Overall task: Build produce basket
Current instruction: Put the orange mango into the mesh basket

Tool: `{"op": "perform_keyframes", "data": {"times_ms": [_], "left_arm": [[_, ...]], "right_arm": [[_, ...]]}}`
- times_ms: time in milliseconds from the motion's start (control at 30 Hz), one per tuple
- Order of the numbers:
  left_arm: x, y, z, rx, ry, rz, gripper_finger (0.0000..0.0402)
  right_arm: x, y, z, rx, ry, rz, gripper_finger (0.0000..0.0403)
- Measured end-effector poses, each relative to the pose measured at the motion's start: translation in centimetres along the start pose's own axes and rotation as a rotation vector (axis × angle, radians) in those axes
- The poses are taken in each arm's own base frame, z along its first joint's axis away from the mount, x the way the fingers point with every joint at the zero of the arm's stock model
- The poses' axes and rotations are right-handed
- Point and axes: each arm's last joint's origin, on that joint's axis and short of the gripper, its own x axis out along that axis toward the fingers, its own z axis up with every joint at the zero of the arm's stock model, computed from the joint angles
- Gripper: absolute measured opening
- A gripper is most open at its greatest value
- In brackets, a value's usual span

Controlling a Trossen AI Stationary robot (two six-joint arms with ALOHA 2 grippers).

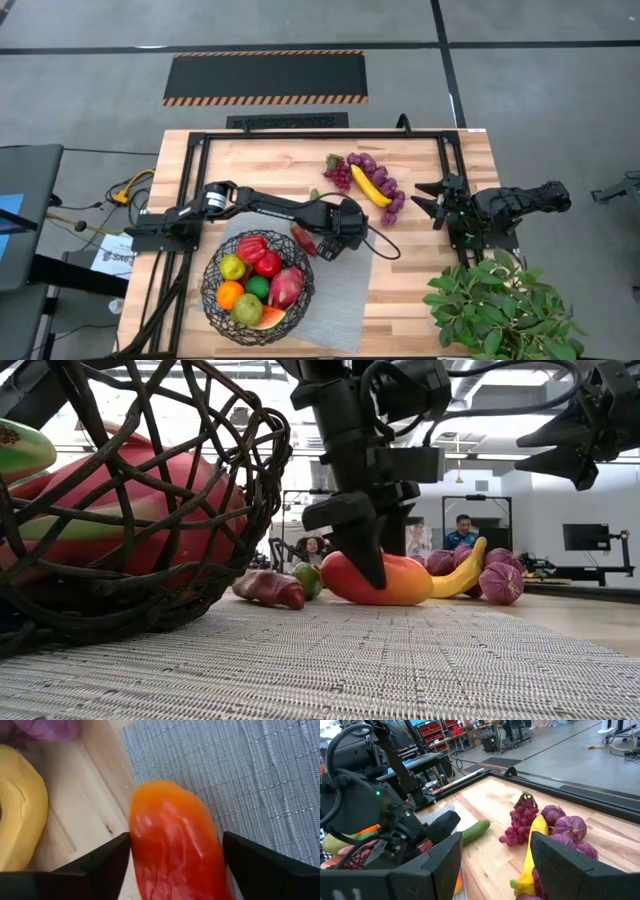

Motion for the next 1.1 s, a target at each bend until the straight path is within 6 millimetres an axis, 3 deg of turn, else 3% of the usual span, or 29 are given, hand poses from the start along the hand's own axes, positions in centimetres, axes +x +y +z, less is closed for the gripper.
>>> {"op": "perform_keyframes", "data": {"times_ms": [233, 533, 700, 933, 1100], "left_arm": [[0.0, 0.1, 0.0, 0.002, 0.025, 0.043, 0.0229], [-0.1, 0.3, 0.0, -0.005, 0.027, 0.077, 0.0234], [-1.2, 1.0, 0.8, -0.041, -0.009, 0.097, 0.0235], [-5.4, 2.5, 2.2, -0.086, -0.03, 0.106, 0.0235], [-10.3, 3.1, 2.9, -0.122, -0.024, 0.093, 0.0235]], "right_arm": [[0.0, 0.0, 0.0, 0.007, 0.002, -0.001, 0.0255], [0.0, 0.0, 0.0, 0.007, 0.002, -0.001, 0.0255], [0.0, 0.0, 0.0, 0.007, 0.002, -0.001, 0.0255], [0.0, 0.0, 0.0, 0.02, 0.002, -0.001, 0.0255], [0.0, 0.0, 0.0, 0.02, 0.002, -0.002, 0.0255]]}}
